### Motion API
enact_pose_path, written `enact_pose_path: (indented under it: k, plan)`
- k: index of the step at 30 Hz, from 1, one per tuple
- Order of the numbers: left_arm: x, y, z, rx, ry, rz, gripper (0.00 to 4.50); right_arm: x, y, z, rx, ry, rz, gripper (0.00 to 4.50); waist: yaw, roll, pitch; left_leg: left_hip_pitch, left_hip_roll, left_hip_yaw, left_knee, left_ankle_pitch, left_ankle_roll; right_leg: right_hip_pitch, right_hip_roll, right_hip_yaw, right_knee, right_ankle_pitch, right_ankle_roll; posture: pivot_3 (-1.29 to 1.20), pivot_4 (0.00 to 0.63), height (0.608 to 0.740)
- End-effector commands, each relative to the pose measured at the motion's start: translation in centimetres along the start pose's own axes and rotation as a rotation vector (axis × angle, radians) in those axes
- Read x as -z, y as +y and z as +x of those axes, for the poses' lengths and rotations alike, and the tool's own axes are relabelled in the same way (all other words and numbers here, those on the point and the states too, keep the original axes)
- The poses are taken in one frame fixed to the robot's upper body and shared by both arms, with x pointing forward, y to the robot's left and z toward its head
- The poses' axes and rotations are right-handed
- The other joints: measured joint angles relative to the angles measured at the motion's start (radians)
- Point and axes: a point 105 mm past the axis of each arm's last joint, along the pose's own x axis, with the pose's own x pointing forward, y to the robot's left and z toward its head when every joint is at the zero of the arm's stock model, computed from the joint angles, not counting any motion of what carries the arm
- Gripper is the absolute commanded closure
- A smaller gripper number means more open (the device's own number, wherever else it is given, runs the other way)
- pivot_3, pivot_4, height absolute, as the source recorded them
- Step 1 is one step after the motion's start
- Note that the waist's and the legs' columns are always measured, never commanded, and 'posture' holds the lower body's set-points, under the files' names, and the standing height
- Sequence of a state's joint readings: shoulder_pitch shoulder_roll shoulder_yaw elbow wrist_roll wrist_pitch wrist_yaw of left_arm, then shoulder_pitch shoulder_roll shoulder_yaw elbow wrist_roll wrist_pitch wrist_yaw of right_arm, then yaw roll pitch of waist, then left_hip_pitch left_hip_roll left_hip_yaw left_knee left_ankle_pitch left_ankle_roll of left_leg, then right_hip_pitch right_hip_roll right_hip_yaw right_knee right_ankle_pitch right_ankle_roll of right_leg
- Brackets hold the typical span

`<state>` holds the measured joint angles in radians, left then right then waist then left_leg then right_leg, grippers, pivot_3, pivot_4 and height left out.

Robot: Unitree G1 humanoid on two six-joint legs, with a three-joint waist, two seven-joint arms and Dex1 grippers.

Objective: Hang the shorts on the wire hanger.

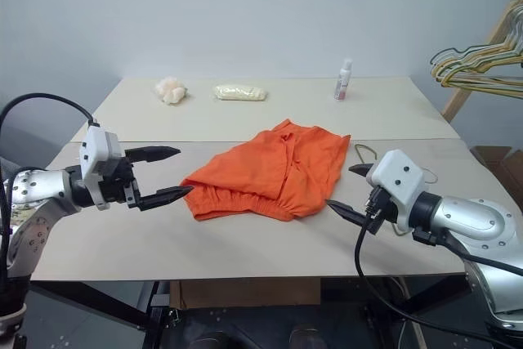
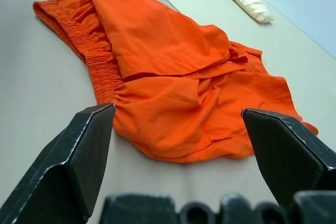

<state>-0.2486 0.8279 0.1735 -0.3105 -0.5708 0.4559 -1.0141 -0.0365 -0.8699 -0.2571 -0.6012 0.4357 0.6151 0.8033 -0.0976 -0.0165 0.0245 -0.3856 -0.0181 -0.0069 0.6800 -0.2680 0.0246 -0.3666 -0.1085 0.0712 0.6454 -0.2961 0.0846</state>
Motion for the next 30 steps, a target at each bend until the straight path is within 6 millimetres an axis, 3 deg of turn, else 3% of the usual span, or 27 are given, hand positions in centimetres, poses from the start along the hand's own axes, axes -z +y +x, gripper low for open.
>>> enact_pose_path:
  k: [1, 9, 13, 17, 21, 28, 30]
  plan:
    - [-0.9, 0.4, -0.2, -0.024, -0.027, 0.044, 0.0, -1.4, -0.4, -0.5, 0.024, -0.03, -0.052, 0.04, 0.0, 0.0, 0.0, 0.0, 0.0, 0.0, 0.0, 0.0, 0.0, 0.0, 0.0, 0.0, 0.0, 0.0, 0.0, -0.16, 0.0, 0.74]
    - [-1.0, 0.5, -0.3, -0.033, -0.023, 0.05, 0.0, -1.7, 0.2, 0.0, 0.011, -0.051, -0.049, 0.04, 0.0, 0.0, 0.0, 0.0, 0.0, 0.0, 0.0, 0.0, 0.0, 0.0, 0.0, 0.0, 0.0, 0.0, 0.0, -0.15, 0.0, 0.74]
    - [-1.2, 0.5, -0.4, -0.033, -0.038, 0.044, 0.0, -2.1, 1.5, 1.0, -0.051, -0.054, -0.056, 0.04, -0.001, 0.0, 0.0, 0.0, 0.0, 0.0, 0.0, 0.0, 0.0, 0.0, 0.0, 0.0, 0.0, 0.0, 0.0, -0.15, 0.0, 0.74]
    - [-1.1, 0.3, -0.4, -0.039, -0.039, 0.043, 0.0, -0.2, 3.9, 3.2, -0.174, 0.091, -0.144, 0.04, -0.003, 0.0, 0.0, 0.001, 0.0, 0.0, 0.0, 0.0, 0.0, 0.0, 0.0, 0.0, 0.0, 0.0, 0.0, -0.16, 0.0, 0.74]
    - [-1.0, 0.0, -0.5, -0.033, -0.033, 0.041, 0.0, 2.0, 4.2, 5.4, -0.184, 0.219, -0.227, 0.04, -0.003, 0.0, 0.0, 0.0, 0.0, 0.0, 0.0, 0.0, 0.0, -0.001, 0.0, 0.0, 0.0, 0.0, 0.0, -0.15, 0.0, 0.74]
    - [-1.0, -0.2, -0.5, -0.03, -0.029, 0.037, 0.0, 2.4, 5.2, 10.6, -0.189, 0.237, -0.184, 0.04, -0.012, 0.0, 0.0, 0.0, 0.0, 0.0, 0.0, 0.0, 0.0, -0.002, 0.0, 0.0, 0.001, 0.0, 0.0, -0.15, 0.0, 0.74]
    - [-1.0, -0.3, -0.5, -0.028, -0.029, 0.038, 0.0, 3.1, 5.7, 12.0, -0.205, 0.277, -0.173, 0.41, -0.02, 0.0, 0.0, 0.0, 0.0, 0.0, 0.0, 0.0, 0.0, -0.002, 0.0, 0.0, 0.002, 0.0, 0.0, -0.14, 0.0, 0.74]
